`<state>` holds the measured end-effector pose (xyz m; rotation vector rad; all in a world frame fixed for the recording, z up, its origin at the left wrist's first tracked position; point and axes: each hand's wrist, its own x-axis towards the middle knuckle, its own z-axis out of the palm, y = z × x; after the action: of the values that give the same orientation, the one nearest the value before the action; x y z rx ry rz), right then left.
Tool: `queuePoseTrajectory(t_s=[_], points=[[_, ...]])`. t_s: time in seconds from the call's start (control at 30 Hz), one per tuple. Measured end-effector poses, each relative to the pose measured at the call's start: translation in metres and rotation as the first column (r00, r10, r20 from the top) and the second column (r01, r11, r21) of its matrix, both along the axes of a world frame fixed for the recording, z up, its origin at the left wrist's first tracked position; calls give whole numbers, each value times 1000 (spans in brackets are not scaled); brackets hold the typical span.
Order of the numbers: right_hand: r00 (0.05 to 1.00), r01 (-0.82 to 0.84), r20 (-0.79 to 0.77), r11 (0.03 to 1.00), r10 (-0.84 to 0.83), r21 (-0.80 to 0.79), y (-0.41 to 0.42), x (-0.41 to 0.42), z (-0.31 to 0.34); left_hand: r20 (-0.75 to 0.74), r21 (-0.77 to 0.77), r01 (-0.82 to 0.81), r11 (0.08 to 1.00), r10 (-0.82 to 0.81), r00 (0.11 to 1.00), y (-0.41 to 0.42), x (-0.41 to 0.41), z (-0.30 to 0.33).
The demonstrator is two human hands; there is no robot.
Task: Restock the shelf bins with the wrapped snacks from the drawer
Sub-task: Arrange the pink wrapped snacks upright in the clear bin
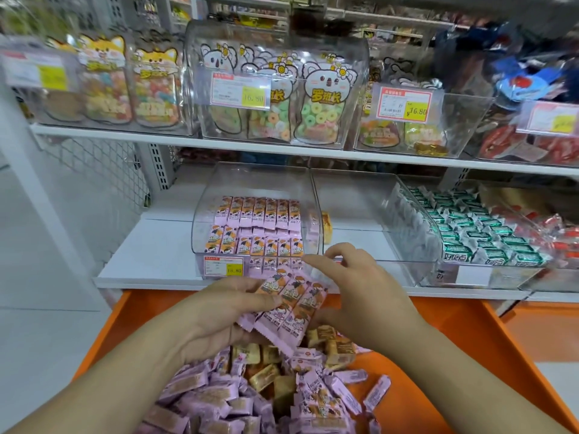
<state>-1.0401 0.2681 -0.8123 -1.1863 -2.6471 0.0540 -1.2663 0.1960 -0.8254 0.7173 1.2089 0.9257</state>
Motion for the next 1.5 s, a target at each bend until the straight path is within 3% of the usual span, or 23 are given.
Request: queuePoseTrajectory(t_s=[0.17, 0.33, 0.53, 0.8, 1.13, 1.3, 1.5], points=[[985, -33, -173, 958, -18, -284, -1, -7, -5, 55, 37, -156, 987, 154, 987, 3, 2, -3], [960, -102, -280, 901, -22, -421, -3, -18, -2, 80, 96, -224, 970, 216, 973, 5, 0, -3], [950, -78, -305, 897, -66, -435, -5, -36, 6, 119, 139, -232, 963, 217, 969, 5, 5, 8], [948, -50, -311, 940, -61, -336, 8, -56, 4, 29, 179, -245, 953, 244, 969, 11, -10, 8], [970, 67, -205, 955, -130, -290, 91, -111, 13, -46, 197, -483, 853, 500, 865, 33, -64, 12], [989, 74, -92, 928, -115, -365, 130, -149, -9, -25, 204, -477, 855, 492, 870, 37, -74, 16], [994, 18, 110, 922, 26, -387, 142, -169, -36, -38, 201, -477, 855, 494, 869, 41, -80, 13]])
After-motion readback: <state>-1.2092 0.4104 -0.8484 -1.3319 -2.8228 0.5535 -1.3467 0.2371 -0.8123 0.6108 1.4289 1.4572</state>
